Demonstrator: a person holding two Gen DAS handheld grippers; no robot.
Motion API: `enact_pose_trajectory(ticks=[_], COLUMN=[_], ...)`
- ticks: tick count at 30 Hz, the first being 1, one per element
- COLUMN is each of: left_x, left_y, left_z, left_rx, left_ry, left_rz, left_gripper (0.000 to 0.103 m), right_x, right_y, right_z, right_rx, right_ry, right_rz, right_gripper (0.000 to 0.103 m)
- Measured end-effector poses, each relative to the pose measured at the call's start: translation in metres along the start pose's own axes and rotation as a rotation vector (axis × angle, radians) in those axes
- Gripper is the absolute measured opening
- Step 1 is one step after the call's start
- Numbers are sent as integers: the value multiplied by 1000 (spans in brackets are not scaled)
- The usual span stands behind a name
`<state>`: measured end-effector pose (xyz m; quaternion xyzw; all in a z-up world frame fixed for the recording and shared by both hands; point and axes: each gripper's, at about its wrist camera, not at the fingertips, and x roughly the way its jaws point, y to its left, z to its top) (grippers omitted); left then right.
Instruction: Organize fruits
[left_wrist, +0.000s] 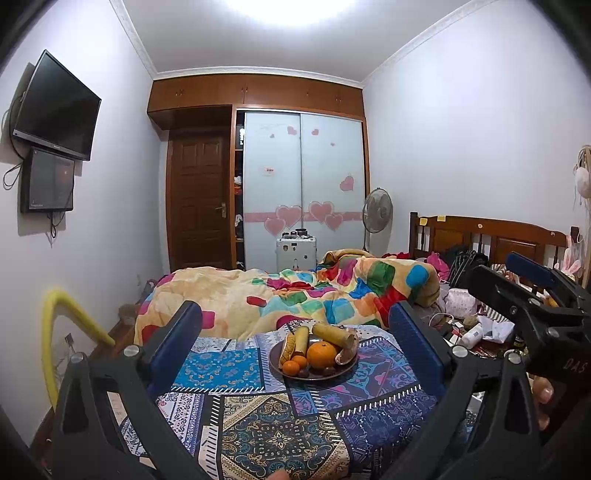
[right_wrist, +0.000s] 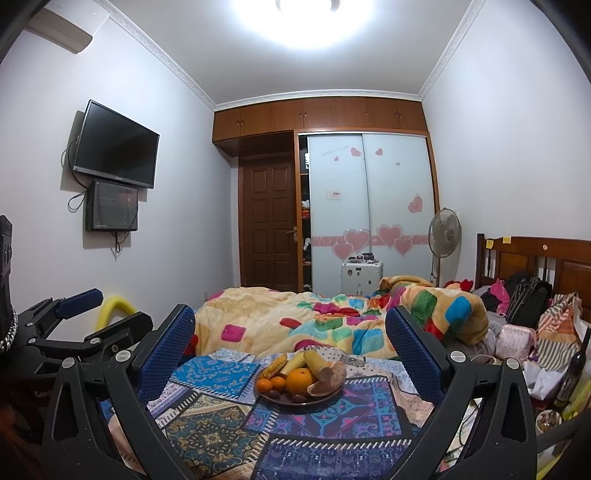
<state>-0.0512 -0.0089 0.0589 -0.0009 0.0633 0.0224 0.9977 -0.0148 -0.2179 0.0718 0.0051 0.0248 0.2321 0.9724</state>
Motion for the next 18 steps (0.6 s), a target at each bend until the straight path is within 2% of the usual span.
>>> enact_pose_trajectory(ticks=[18], left_x=[0], left_y=[3], left_z=[-1], left_rx=[-5], left_ry=[3], left_rz=[-9], left_gripper=[102], right_x=[1], right_y=[1], right_z=[-1], right_rx=[1], right_ry=[5], right_rz=[0], right_gripper=[103])
